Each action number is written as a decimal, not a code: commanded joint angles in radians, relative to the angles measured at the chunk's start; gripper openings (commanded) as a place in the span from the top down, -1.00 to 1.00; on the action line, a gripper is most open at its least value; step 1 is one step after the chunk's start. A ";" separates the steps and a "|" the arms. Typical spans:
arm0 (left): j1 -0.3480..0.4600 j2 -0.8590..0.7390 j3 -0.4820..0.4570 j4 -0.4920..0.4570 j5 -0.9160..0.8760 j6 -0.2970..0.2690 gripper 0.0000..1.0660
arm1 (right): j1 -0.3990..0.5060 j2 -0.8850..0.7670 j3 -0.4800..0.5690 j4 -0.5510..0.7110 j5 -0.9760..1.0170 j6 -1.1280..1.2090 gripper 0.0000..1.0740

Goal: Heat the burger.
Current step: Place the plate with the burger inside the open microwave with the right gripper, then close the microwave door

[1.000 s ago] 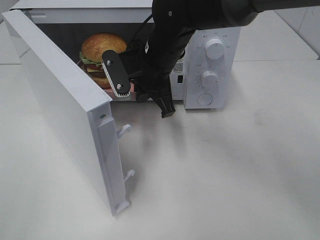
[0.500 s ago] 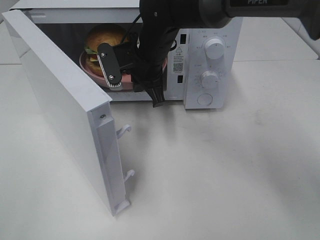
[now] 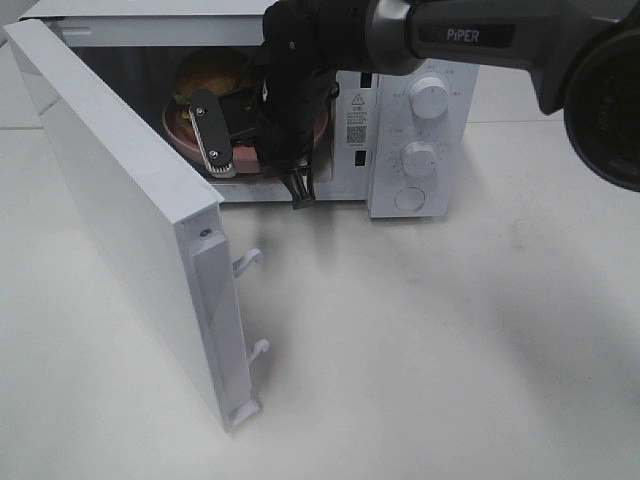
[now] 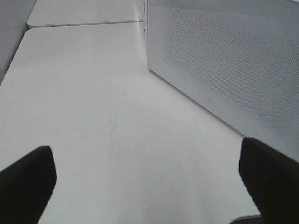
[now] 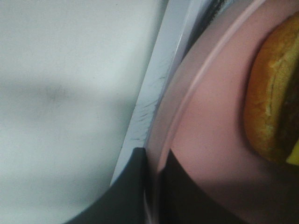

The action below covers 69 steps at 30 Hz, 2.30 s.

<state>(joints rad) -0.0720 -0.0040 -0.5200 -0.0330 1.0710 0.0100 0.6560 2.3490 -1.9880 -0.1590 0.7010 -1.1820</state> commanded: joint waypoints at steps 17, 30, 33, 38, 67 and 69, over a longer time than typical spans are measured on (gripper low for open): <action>0.001 -0.018 0.003 0.001 -0.003 -0.002 -0.88 | -0.005 0.061 -0.100 0.020 -0.128 -0.050 1.00; 0.001 -0.018 0.003 0.001 -0.003 -0.002 -0.88 | -0.010 0.066 -0.100 0.036 -0.127 0.031 0.46; 0.001 -0.018 0.003 0.001 -0.003 -0.002 -0.88 | -0.010 0.066 -0.100 0.036 -0.123 0.035 0.37; 0.001 -0.018 0.003 0.001 -0.003 -0.002 -0.88 | -0.010 0.058 -0.087 0.042 -0.105 0.056 0.09; 0.001 -0.018 0.003 0.001 -0.003 -0.002 -0.88 | -0.016 -0.215 0.354 0.097 -0.299 0.082 -0.43; 0.001 -0.018 0.003 0.001 -0.003 -0.002 -0.88 | -0.016 -0.232 0.378 0.097 -0.309 0.088 -0.43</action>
<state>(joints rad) -0.0720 -0.0040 -0.5200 -0.0320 1.0710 0.0100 0.6400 2.1580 -1.6580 -0.0660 0.4190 -1.1120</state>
